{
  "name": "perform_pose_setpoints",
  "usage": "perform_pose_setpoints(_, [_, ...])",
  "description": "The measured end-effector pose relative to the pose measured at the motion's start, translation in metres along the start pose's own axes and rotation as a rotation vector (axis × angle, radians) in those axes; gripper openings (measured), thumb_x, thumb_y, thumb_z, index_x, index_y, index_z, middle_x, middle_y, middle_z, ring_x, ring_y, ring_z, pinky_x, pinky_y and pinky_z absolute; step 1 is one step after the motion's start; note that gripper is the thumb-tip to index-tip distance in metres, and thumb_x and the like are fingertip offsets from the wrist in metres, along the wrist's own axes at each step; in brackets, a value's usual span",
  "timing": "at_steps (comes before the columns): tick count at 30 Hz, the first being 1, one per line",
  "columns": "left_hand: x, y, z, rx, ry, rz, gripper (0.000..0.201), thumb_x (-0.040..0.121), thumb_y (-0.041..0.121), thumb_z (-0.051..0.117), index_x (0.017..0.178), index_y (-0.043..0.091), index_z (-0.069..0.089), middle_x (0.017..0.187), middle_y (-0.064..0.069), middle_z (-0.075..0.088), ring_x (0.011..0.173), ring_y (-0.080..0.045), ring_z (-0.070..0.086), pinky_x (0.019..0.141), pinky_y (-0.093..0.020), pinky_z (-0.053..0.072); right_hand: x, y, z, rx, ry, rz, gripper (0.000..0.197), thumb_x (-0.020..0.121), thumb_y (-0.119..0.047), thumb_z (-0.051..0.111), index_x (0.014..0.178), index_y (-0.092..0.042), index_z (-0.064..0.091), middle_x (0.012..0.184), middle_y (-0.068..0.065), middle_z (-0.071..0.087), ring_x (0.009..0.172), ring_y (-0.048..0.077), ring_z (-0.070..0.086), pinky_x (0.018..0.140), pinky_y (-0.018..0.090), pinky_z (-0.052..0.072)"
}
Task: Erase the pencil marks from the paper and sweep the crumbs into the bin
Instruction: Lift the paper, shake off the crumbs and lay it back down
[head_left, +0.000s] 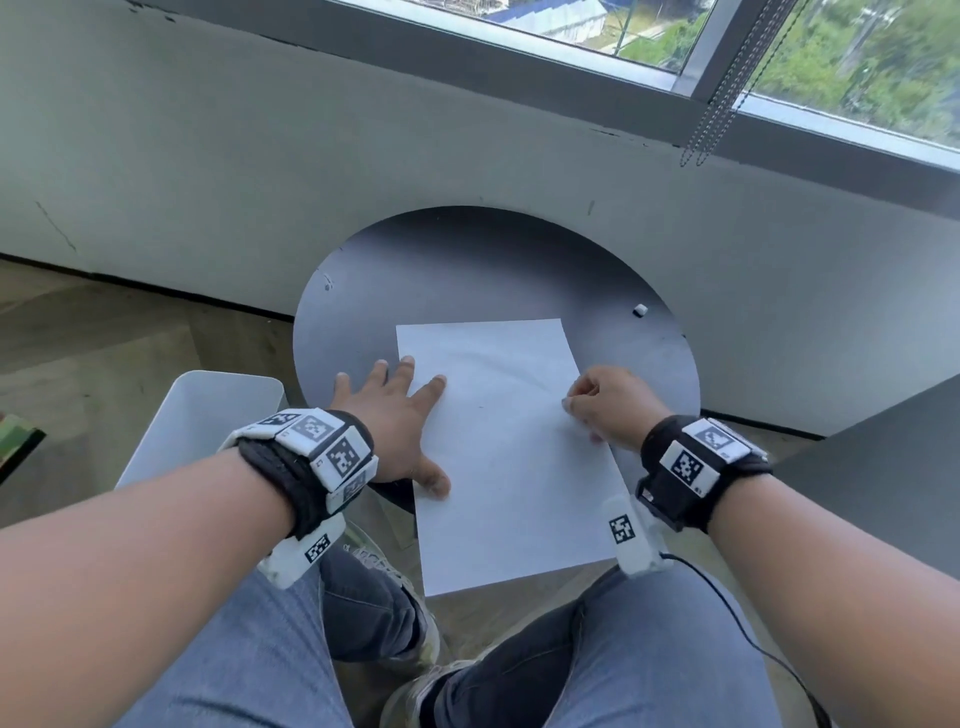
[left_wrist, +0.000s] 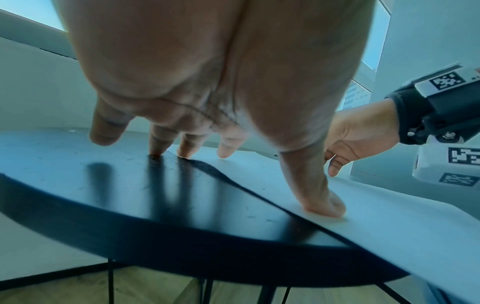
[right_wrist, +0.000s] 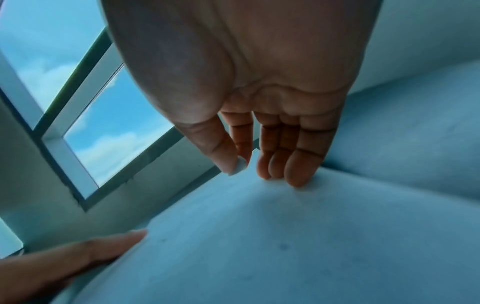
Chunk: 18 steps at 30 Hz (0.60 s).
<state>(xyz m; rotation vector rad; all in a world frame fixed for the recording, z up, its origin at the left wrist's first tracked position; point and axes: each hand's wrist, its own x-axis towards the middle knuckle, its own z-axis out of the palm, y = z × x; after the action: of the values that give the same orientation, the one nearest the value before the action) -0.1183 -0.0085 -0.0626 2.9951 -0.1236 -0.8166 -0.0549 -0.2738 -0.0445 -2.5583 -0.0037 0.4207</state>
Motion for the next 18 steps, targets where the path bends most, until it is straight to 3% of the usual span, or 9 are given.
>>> perform_pose_setpoints(2, [-0.005,0.001,0.001,-0.031,0.021,0.013,0.129,0.067,0.084,0.069,0.160,0.038,-0.008,0.172,-0.003,-0.010,0.158,-0.030,-0.006,0.122,-0.065,0.007,-0.002,-0.006,0.003,0.060,0.007,0.010,0.010,0.090,-0.016,0.065,0.081,-0.013,0.063,0.076,0.003,0.063,0.061,0.023,0.061,0.062,0.032,0.052])
perform_pose_setpoints(5, [-0.011,0.001,0.001,-0.047,0.050,0.032,0.120,0.074,0.078,0.068,0.161,0.037,-0.005,0.172,-0.001,-0.006,0.158,-0.026,-0.003,0.123,-0.063,0.008,-0.002,-0.014,0.004,-0.018,0.068,0.020,0.008,0.091,-0.014,0.063,0.087,-0.010,0.068,0.083,0.001,0.062,0.077,0.021,0.058,0.065,0.027,0.043])
perform_pose_setpoints(7, [-0.016,0.000,0.001,-0.084,0.061,0.029,0.113,0.080,0.073,0.067,0.162,0.036,-0.001,0.172,0.000,-0.001,0.158,-0.024,0.000,0.124,-0.059,0.010,-0.004,-0.019,0.003,-0.049,0.072,0.029,0.012,0.092,-0.013,0.062,0.093,-0.006,0.071,0.078,-0.005,0.058,0.081,0.021,0.056,0.064,0.026,0.041])
perform_pose_setpoints(9, [-0.022,-0.004,-0.001,-0.162,0.120,-0.007,0.100,0.086,0.066,0.065,0.162,0.034,0.010,0.169,-0.002,0.015,0.156,-0.025,0.014,0.122,-0.053,0.021,-0.005,-0.022,0.003,-0.051,0.064,0.041,0.014,0.092,-0.012,0.062,0.095,-0.003,0.072,0.075,-0.006,0.057,0.081,0.021,0.056,0.058,0.026,0.041])
perform_pose_setpoints(11, [-0.029,-0.015,-0.004,-0.271,0.208,-0.095,0.077,0.091,0.057,0.063,0.157,0.033,0.030,0.155,-0.004,0.035,0.144,-0.027,0.033,0.114,-0.048,0.035,-0.007,-0.024,0.003,-0.037,0.065,0.051,0.015,0.092,-0.011,0.062,0.095,-0.001,0.073,0.081,0.000,0.062,0.083,0.022,0.057,0.064,0.027,0.047])
perform_pose_setpoints(13, [-0.039,-0.032,-0.007,-0.374,0.248,-0.200,0.045,0.095,0.048,0.061,0.135,0.030,0.053,0.136,-0.005,0.050,0.127,-0.028,0.047,0.103,-0.044,0.044,-0.006,-0.026,0.004,-0.028,0.064,0.052,0.018,0.092,-0.011,0.062,0.096,0.002,0.073,0.091,0.007,0.067,0.085,0.024,0.057,0.075,0.032,0.050])
perform_pose_setpoints(15, [-0.048,-0.048,-0.004,-0.460,0.237,-0.288,0.020,0.096,0.042,0.062,0.104,0.024,0.064,0.114,-0.004,0.063,0.105,-0.025,0.059,0.092,-0.040,0.051,-0.005,-0.031,0.010,-0.021,0.057,0.032,0.020,0.091,-0.011,0.062,0.094,0.005,0.072,0.092,0.011,0.069,0.083,0.025,0.057,0.076,0.032,0.050])
perform_pose_setpoints(18, [-0.056,-0.061,0.005,-0.672,0.162,-0.341,0.032,0.097,0.036,0.064,0.080,0.010,0.058,0.083,-0.006,0.070,0.078,-0.025,0.066,0.077,-0.036,0.058,-0.002,-0.043,0.025,-0.047,0.045,-0.007,0.017,0.089,-0.015,0.062,0.073,-0.012,0.068,0.097,0.008,0.070,0.096,0.029,0.062,0.087,0.037,0.053])
